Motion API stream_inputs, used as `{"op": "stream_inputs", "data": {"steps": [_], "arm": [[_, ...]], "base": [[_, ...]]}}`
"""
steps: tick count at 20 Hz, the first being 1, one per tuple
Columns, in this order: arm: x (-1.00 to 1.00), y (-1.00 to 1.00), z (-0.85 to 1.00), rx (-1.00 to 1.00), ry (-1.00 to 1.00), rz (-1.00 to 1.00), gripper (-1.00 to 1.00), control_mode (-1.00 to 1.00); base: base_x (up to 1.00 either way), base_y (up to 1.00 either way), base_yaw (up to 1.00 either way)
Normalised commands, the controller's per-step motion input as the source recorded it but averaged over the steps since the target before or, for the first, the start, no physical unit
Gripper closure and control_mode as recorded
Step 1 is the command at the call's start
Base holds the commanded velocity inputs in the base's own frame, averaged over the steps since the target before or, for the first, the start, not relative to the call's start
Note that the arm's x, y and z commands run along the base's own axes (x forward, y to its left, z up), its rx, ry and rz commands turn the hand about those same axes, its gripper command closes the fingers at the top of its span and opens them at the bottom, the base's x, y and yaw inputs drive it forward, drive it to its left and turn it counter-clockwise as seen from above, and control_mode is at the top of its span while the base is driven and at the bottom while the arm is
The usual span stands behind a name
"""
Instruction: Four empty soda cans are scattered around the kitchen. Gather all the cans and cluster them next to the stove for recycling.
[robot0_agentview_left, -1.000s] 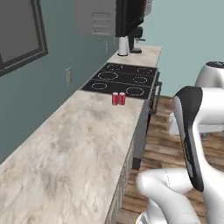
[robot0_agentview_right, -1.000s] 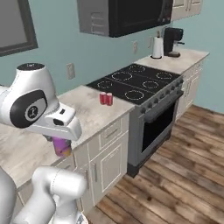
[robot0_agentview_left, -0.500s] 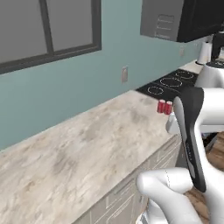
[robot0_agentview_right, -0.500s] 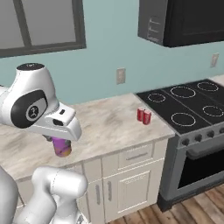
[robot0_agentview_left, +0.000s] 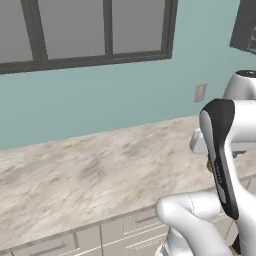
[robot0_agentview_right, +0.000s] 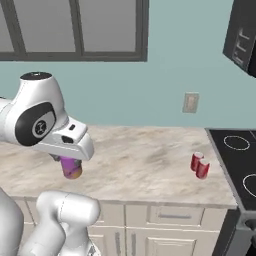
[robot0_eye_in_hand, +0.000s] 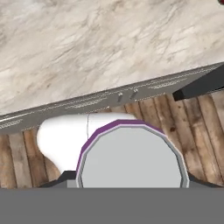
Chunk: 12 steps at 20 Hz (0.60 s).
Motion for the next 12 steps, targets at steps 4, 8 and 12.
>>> {"op": "stream_inputs", "data": {"steps": [4,8,12], "arm": [[0.0,0.0,0.0,0.0,0.0,0.0,1.0,1.0],[0.0,0.0,0.0,0.0,0.0,0.0,1.0,1.0],[0.0,0.0,0.0,0.0,0.0,0.0,1.0,1.0]], "base": [[0.26,-0.48,0.52],[0.03,-0.72,0.32],[0.0,-0.88,0.06]]}}
